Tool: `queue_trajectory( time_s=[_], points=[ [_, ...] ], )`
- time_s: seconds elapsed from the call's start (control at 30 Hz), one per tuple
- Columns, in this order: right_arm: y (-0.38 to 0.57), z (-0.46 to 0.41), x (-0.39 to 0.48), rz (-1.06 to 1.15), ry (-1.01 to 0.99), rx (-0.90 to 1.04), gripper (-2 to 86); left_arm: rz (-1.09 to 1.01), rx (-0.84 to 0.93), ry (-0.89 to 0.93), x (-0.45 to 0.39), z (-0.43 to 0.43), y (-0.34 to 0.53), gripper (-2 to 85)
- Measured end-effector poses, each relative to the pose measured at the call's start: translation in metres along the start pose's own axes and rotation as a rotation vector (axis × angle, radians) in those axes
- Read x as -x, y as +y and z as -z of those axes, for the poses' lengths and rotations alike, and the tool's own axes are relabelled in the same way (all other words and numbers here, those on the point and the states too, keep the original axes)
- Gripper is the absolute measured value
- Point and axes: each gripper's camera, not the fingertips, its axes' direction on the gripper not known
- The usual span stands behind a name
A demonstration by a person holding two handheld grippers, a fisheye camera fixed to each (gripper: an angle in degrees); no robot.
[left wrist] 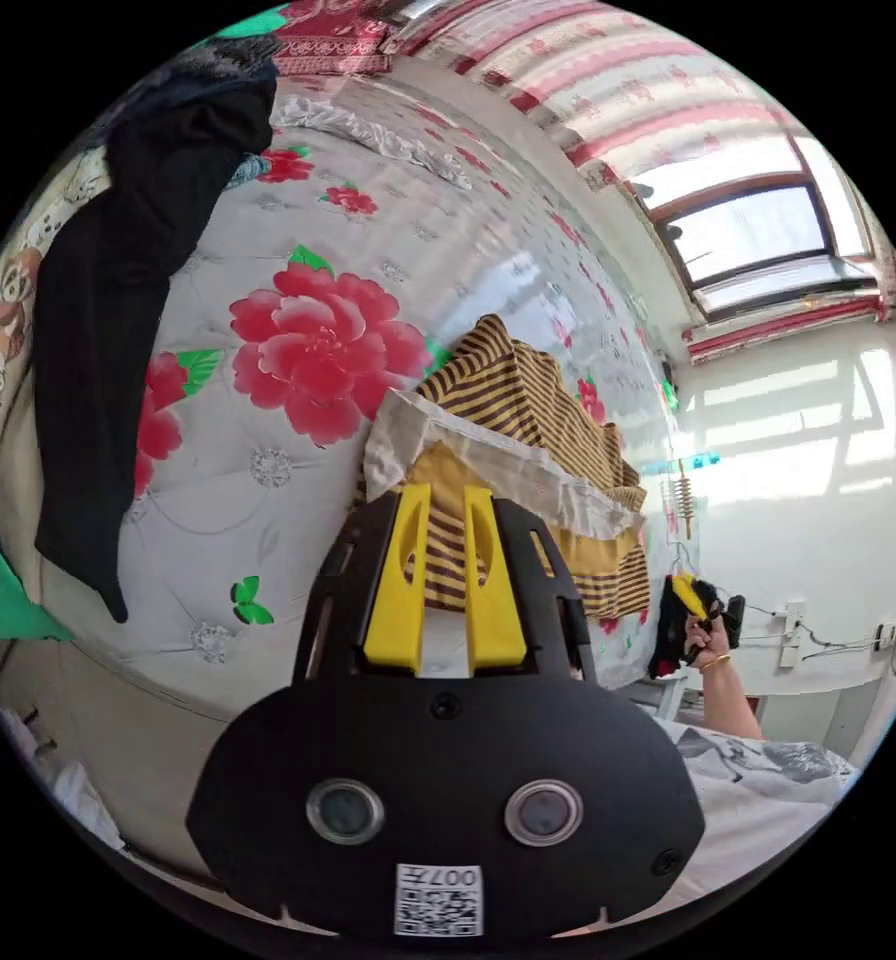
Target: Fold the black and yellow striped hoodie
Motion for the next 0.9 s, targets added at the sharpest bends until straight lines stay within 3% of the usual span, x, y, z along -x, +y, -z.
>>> queue_trajectory(
  time_s=[0.17,0.37,0.5,0.63,0.9],
  points=[
    [0.015,-0.006,-0.011,0.082,0.224,0.041,5.0,-0.072,0.07,-0.167,0.004,-0.011,0.016,6.3],
    [-0.004,-0.043,-0.009,0.171,0.356,0.167,5.8,-0.113,0.171,-0.175,-0.009,-0.049,0.004,6.7],
    [-0.017,-0.062,-0.003,0.143,0.362,0.278,2.3,-0.14,0.231,-0.229,-0.017,-0.057,-0.004,1.9],
    [0.004,-0.016,0.009,0.251,0.339,0.164,1.0,-0.189,0.203,-0.246,-0.024,-0.031,-0.002,-0.2],
    [0.038,-0.017,-0.054,0.025,0.345,0.216,2.9,-0.103,0.25,-0.185,-0.011,-0.052,0.005,1.5]
  ],
)
